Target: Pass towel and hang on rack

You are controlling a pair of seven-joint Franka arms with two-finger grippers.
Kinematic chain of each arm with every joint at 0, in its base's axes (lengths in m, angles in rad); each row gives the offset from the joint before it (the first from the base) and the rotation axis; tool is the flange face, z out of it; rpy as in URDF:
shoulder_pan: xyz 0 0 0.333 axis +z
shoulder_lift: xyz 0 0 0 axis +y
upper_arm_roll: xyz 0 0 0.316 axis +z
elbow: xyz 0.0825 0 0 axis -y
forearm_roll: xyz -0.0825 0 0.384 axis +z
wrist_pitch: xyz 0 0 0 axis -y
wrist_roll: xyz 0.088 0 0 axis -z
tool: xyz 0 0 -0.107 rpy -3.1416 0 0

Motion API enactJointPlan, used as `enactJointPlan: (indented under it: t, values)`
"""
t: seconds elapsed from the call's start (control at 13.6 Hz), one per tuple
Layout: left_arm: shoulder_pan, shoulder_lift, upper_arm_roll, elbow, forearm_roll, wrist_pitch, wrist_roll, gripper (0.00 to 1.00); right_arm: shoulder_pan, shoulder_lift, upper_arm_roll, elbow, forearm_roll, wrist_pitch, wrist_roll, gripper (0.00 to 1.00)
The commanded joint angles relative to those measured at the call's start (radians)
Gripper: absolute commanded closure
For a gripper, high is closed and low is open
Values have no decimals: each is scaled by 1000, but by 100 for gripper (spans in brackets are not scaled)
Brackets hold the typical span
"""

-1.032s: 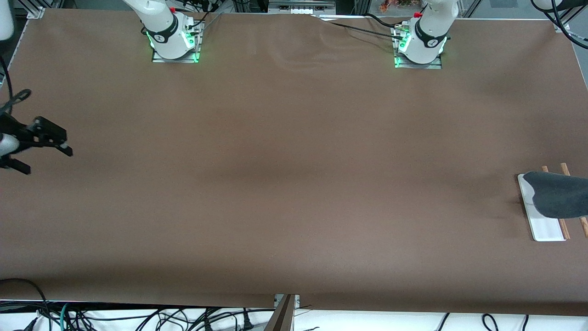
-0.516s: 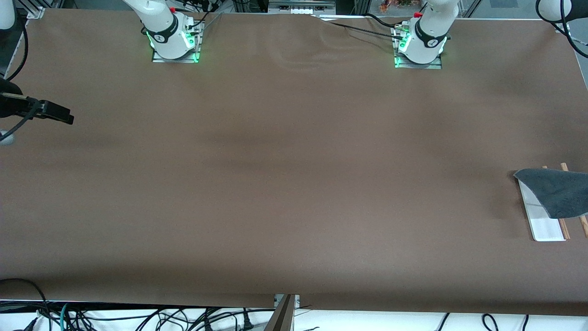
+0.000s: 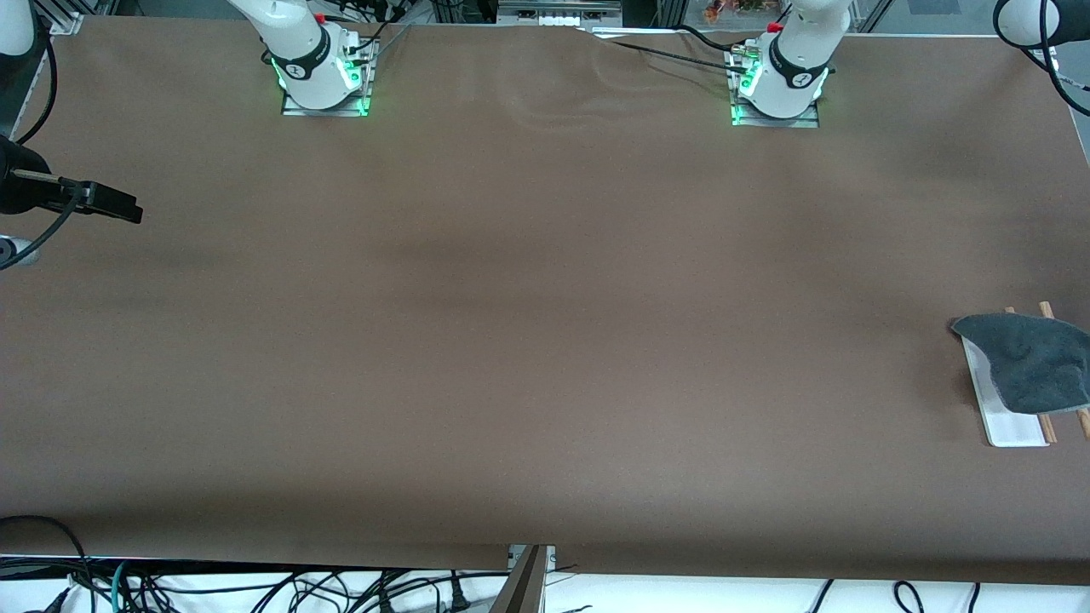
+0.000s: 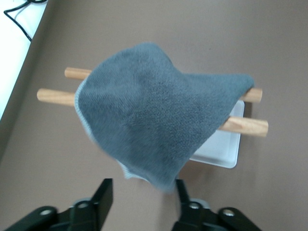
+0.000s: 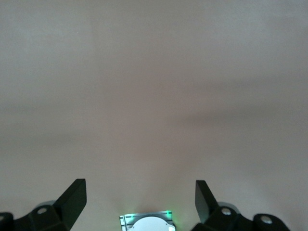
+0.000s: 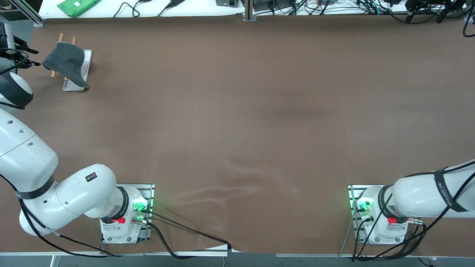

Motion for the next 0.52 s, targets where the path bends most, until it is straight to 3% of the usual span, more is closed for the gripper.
enactJointPlan:
  t: [0.0, 0.22, 0.44]
  values:
    - [11, 5, -9, 67, 4, -8, 10, 0, -3, -62, 5, -37, -7, -29, -55, 0]
    - [8, -1, -10, 142, 8, -17, 8, 0, -2, -108, 6, -53, -5, -108, -52, 0]
    - [-12, -47, -22, 145, 12, -17, -56, 0, -2, -126, 8, -83, 0, -76, -122, 0]
